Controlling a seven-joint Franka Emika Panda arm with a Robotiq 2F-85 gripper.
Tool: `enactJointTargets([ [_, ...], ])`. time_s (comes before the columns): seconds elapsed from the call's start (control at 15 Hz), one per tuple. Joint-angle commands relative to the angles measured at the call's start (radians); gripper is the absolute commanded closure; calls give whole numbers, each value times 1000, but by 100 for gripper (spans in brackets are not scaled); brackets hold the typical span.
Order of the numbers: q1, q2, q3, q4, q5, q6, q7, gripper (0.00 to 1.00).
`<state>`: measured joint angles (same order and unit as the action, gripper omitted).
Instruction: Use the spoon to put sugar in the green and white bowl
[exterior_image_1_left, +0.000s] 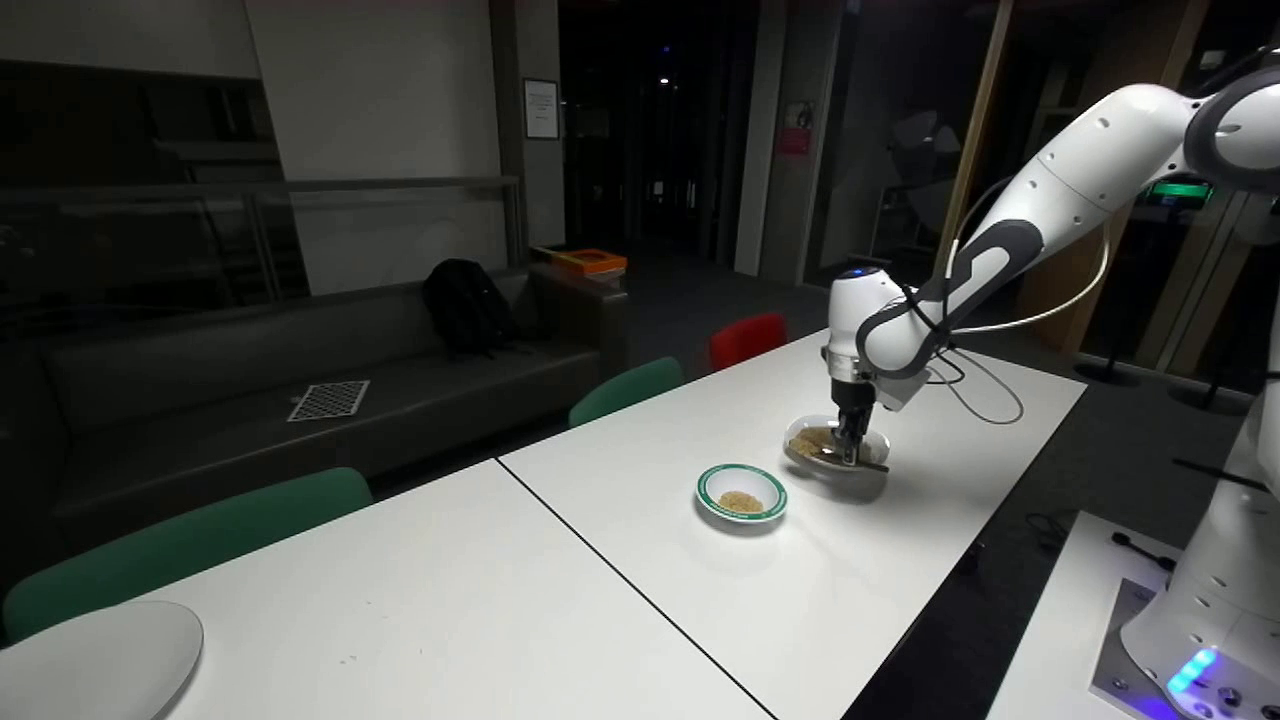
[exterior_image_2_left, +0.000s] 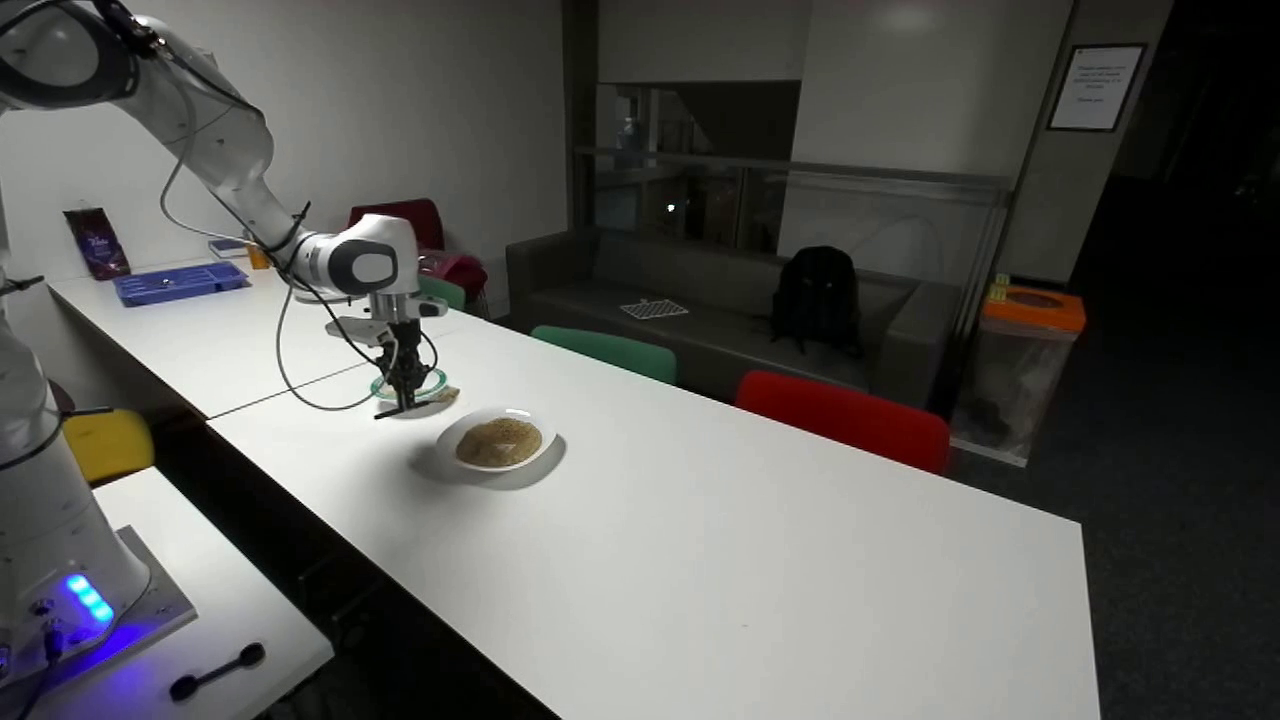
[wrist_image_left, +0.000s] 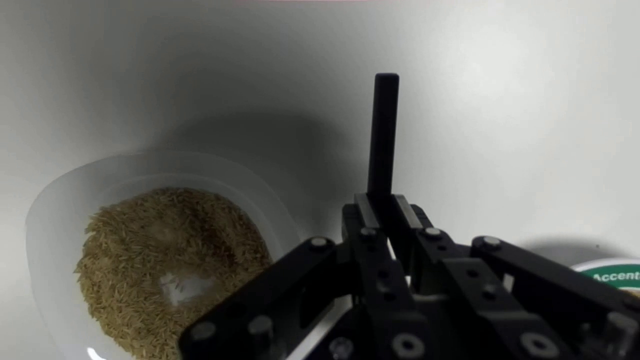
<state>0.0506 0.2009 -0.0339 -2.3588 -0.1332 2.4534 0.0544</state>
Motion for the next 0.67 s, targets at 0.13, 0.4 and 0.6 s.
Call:
enactJointTargets([
  [0.13,22,-62,26,-22,-29,-54,37,97],
  [0.4,32,-67,48,-22,-27,-51,37,97],
  [0.6,48,-72,65,-23,-29,-52,36,97],
])
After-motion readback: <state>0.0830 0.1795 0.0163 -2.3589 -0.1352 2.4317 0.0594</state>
